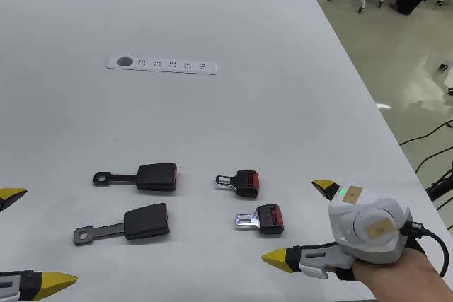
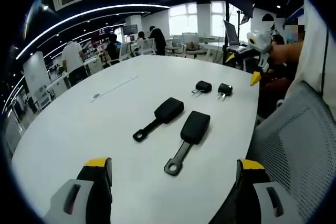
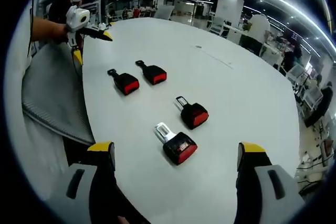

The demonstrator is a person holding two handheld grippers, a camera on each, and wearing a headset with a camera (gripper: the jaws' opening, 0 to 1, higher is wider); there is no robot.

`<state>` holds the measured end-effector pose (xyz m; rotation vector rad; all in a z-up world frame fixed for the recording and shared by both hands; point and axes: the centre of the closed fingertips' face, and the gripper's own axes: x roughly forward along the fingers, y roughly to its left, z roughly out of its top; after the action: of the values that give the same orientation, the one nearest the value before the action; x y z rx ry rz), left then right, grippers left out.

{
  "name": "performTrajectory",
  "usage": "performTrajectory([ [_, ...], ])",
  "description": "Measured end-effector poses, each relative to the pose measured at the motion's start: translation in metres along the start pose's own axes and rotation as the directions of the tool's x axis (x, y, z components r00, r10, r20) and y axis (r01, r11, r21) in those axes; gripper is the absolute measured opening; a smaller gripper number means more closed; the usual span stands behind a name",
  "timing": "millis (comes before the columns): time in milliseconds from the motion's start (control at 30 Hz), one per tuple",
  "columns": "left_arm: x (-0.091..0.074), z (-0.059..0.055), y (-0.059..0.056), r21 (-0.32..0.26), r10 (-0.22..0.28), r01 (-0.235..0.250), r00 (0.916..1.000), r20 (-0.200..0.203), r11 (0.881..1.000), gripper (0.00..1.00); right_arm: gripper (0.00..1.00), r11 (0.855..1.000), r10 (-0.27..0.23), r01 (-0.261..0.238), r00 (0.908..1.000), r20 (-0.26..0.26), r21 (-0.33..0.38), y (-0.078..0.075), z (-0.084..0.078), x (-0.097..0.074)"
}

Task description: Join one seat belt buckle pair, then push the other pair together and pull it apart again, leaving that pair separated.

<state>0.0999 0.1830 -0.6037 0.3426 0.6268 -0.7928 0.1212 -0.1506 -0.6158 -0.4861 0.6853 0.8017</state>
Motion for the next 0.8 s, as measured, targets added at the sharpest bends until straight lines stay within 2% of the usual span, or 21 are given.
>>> performTrajectory([
  [267,0.0010,-0.0008,-0.0057,0.013,-0.008,0.008,0.9999,-0.009,1.000,1.00,0.94,1.000,-0.002,0.002,1.0000,0.005,0.014,-0.0002,-0.0007,-0.0011],
  [600,0.0009,-0.0022,-0.0037,0.008,-0.003,0.003,1.0000,-0.008,1.000,1.00,0.94,1.000,-0.006,0.006,1.0000,0.004,0.009,-0.0017,-0.0026,-0.0022],
  [800,-0.0002,-0.0011,-0.0047,0.011,0.001,-0.001,0.9999,-0.012,1.000,1.00,0.90,1.000,0.001,-0.001,0.9998,-0.019,-0.015,-0.0011,-0.0065,-0.0027],
])
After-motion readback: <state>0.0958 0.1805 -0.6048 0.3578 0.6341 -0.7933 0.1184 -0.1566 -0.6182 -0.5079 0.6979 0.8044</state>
